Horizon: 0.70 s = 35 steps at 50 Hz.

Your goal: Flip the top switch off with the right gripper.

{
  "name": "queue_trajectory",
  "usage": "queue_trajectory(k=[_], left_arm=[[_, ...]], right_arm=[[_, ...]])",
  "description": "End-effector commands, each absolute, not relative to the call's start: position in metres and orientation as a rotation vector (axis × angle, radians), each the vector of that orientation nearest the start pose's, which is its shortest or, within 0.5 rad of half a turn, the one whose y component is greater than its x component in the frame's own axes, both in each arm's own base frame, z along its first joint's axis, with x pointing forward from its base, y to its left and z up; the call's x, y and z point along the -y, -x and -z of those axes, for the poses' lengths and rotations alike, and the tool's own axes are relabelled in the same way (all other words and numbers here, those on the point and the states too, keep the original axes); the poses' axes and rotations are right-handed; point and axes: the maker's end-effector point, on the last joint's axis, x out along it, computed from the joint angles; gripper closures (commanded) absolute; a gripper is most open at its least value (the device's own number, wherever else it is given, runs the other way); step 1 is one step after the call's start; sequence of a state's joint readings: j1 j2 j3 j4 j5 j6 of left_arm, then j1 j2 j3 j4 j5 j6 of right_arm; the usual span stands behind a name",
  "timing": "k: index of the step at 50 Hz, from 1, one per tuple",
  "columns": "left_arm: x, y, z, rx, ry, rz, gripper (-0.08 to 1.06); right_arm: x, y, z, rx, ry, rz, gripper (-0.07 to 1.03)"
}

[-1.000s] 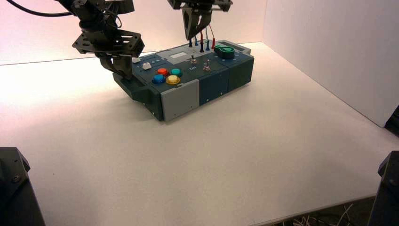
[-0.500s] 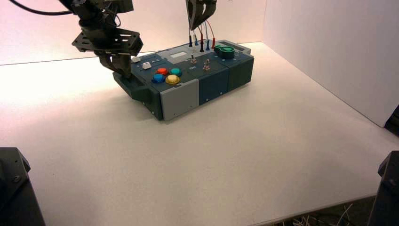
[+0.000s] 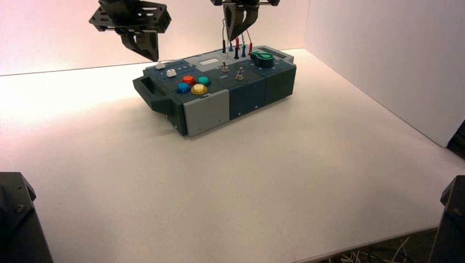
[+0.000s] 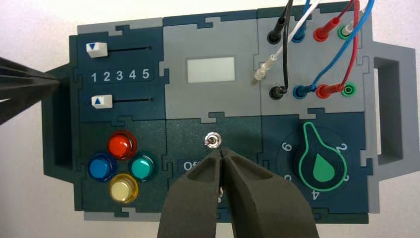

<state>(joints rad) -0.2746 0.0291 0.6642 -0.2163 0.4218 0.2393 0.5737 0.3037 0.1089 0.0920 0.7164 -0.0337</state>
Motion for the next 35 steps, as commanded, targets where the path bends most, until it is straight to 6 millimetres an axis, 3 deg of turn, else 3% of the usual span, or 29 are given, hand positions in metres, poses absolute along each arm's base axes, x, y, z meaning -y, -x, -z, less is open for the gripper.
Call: queue_trajectory(k=[1,12,21,25,35], left_arm=[[0.12,-0.365,-0.098,-1.046,-0.138,0.355,1.01],[0.119,-0.365,-0.111,-1.016,-0.142,0.358,1.01],[0.121,-0.37,-0.121,-0.989,-0.161,0.371,1.01],[0.122,-0.375,-0.128,-0.968,-0.159,0.371,1.01],[0.123,-0.386,-0.149,-0.876,-0.143,0.359,1.01]], right_arm=[[-0.277,-0.416,-0.14,-1.061,0.239,-0.544,0.98],[-0.274,-0.414,-0.173,-0.868,0.198,-0.553,0.98],[-0.252,-0.407,-0.197,-0.765,0.152,-0.527,0.98],[-0.232,-0.4,-0.192,-0.775,0.129,-0.493,0.98],[-0.226,-0.392,-0.192,-0.757,0.12,-0.488,0.98]])
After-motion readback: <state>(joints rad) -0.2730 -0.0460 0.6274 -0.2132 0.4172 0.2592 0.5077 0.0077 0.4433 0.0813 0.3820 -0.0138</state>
